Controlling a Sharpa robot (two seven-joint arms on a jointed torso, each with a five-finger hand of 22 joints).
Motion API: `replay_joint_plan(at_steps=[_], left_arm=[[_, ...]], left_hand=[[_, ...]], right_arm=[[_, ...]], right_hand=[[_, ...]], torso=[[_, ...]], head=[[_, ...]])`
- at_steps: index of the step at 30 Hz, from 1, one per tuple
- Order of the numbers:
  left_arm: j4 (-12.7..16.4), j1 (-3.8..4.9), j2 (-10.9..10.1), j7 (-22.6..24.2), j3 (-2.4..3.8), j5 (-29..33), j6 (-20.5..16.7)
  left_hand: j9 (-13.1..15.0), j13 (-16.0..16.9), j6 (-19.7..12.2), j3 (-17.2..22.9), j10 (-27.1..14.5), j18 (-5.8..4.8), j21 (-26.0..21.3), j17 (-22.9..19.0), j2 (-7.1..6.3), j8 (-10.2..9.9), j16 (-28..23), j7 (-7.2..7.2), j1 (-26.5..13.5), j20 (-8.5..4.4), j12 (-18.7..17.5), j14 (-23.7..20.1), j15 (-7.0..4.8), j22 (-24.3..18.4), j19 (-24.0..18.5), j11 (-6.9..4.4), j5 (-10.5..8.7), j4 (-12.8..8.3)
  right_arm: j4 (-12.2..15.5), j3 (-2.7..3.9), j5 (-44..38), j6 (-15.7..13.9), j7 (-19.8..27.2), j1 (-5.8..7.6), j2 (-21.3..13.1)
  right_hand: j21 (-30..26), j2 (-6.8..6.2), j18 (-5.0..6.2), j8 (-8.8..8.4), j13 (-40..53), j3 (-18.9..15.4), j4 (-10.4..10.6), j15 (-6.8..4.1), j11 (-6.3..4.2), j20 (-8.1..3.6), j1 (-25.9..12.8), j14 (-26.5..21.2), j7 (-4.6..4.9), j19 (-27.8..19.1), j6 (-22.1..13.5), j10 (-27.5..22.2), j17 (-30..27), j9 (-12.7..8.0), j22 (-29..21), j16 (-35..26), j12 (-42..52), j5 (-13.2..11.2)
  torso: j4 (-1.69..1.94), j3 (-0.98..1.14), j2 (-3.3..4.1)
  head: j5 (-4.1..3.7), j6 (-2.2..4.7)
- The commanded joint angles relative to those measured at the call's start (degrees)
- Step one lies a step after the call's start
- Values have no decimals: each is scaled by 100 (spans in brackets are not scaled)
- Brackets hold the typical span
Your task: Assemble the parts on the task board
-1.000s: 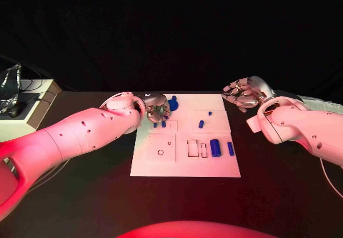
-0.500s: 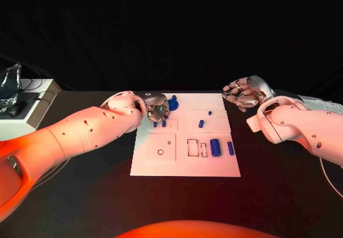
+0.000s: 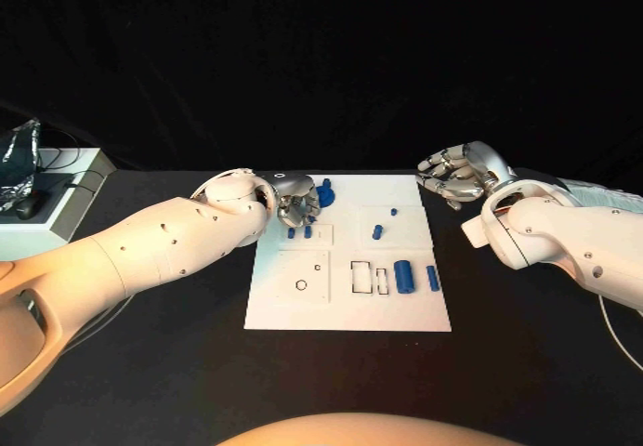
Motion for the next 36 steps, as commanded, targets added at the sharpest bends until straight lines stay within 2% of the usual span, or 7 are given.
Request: replay_joint_plan(at_steps=[1, 4, 11, 26, 32, 33, 36], left_arm=[[4, 1, 27, 12, -41, -41, 227], [-2, 9, 35, 8, -66, -91, 239], [-14, 18, 58, -9, -106, -293, 284], [-20, 51, 121, 3, -280, -701, 321], [-24, 56, 132, 9, -335, -775, 253], [-26, 58, 133, 12, -350, -787, 220], [-34, 59, 135, 20, -377, -804, 152]], left_hand=[[-15, 21, -84, -58, -70, 81, -46, 1, -42, -43, 41, -24, -36, -36, 0, -45, -39, -17, 28, -46, -64, -4], [-15, 45, -80, -75, -62, 82, -51, 7, -27, -41, 70, -28, -23, -51, 50, -40, -60, -20, 38, -67, -82, -7], [18, 265, 101, -110, 34, 77, 18, 85, 61, 68, 387, -62, 76, -123, 501, 54, -132, 38, 144, -136, -89, -51], [55, 323, 277, 21, 273, 69, 146, 388, 121, 165, 667, -46, 112, -171, 615, 369, -166, 156, 213, -184, -83, -89], [71, 125, 295, 177, 528, 62, 211, 279, 57, 141, 697, -14, 44, -163, 111, 388, -142, 237, 234, -164, -86, -82], [85, 27, 302, 234, 662, 56, 228, 158, 30, 138, 671, -6, 19, -153, -164, 358, -134, 263, 253, -144, -83, -75], [111, -41, 307, 310, 947, 38, 306, 158, 22, 139, 644, 32, -8, -149, -560, 505, -122, 336, 353, -153, -80, -59]], right_arm=[[13, 1, -19, 31, 58, -2, 3], [15, 1, -19, 32, 58, -2, 3], [14, 1, -19, 34, 58, -2, 4], [14, 1, -19, 38, 57, -2, 3], [12, 1, -19, 40, 55, -2, 3], [12, 1, -19, 40, 55, -2, 4], [11, 1, -19, 41, 55, -2, 4]], right_hand=[[-19, -6, 19, 20, -5, -4, -33, 20, -6, 14, -43, -8, 6, 26, 51, 38, 5, 9, 8, -27, -24, 21], [-19, -6, 19, 20, -5, -4, -33, 20, -6, 14, -43, -8, 6, 26, 51, 38, 5, 9, 8, -27, -24, 21], [-19, -6, 19, 20, -5, -4, -33, 20, -6, 14, -43, -8, 6, 26, 51, 38, 5, 9, 8, -27, -24, 21], [-23, -3, 19, 19, -24, -4, -35, 20, -6, 14, -58, -7, 5, 27, 54, 48, 9, 9, 9, -25, -32, 20], [-23, -3, 19, 19, -24, -4, -35, 20, -6, 14, -58, -7, 5, 27, 54, 48, 9, 9, 9, -25, -32, 20], [-23, -3, 19, 19, -24, -4, -35, 20, -6, 14, -58, -7, 5, 27, 54, 48, 9, 9, 9, -25, -32, 20], [-23, -3, 19, 19, -24, -4, -35, 20, -6, 14, -58, -7, 5, 27, 54, 48, 9, 9, 9, -25, -32, 20]], torso=[[0, 0, -1], [-2, -1, -2], [-5, -2, 1], [-1, -2, -2], [2, 0, -4], [2, -1, -5], [3, -3, -3]], head=[[-4, -7], [-4, -11], [-7, -11], [-34, -26], [-33, -21], [-34, -20], [-36, -16]])
